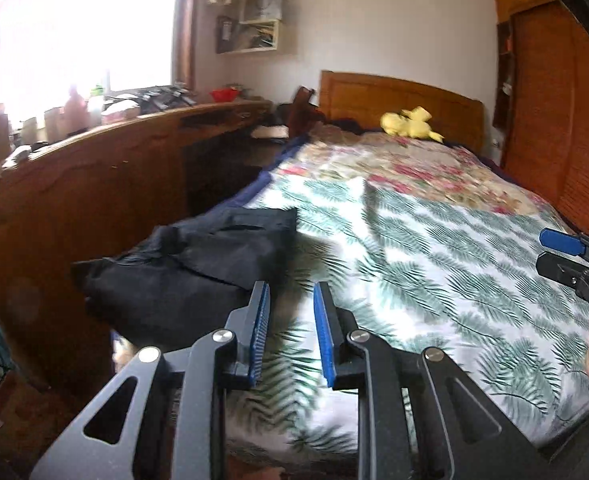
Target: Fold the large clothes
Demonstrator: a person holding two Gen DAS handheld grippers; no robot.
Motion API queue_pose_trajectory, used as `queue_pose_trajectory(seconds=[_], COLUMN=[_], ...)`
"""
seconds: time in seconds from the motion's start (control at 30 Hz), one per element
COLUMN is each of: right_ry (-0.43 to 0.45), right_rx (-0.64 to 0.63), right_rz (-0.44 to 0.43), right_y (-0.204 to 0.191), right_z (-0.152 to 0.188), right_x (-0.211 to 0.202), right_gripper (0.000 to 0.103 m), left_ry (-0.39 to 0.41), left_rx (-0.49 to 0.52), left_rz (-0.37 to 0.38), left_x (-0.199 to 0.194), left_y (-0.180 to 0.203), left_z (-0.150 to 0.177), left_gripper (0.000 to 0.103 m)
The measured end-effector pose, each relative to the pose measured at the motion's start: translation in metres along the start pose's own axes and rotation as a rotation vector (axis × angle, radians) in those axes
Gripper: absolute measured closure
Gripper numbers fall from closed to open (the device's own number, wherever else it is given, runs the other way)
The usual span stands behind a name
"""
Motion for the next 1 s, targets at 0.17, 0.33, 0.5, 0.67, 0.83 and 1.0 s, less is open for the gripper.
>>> queue_pose_trajectory(seconds=[0.17, 0.33, 0.5, 0.67, 0.83, 1.0], right_ry=[0.001, -0.016, -0.047, -0.05, -0.054, -0.049], right_rx=[0.049, 0.104, 0.162, 0.235, 0.292, 0.306], right_rz=[0.049, 0.108, 0.176, 0.259, 0.33, 0.398], right_y=[0.022, 0.043, 0.064, 0.084, 0.097, 0.105], right_z=[0.029, 0.066, 0.1, 0.131, 0.152, 0.162], right_x=[-0.034, -0.065, -0.093, -0.13, -0.168, -0.206], right_gripper=[0.022, 0.016, 0.014, 0.014, 0.014, 0.014], left_ry=[-0.051, -0.058, -0.088, -0.092, -0.1, -0.087], left_rx=[0.047, 0.083, 0.117, 0.151, 0.168, 0.183], left_rz=[0.068, 0.107, 0.165, 0.204, 0.255, 0.305], left_x=[0.009, 0.006, 0.003, -0.009, -0.025, -0.047], left_y=[0.053, 0.097, 0.142, 0.176, 0.212, 0.242], left_z=[0.021, 0.044, 0.071, 0.09, 0.104, 0.103], left_gripper=[0.081, 0.081, 0.081, 0.08, 0.08, 0.08])
Point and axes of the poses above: each gripper's, at about its wrist camera, not at the fingertips, and x roughly the way its jaws point, y to its right, z to its underside, the point moved 8 cm from there along x, roughly the way its jaws point, and after that the axes turned 15 degrees about -x, right-handed, at the moved point
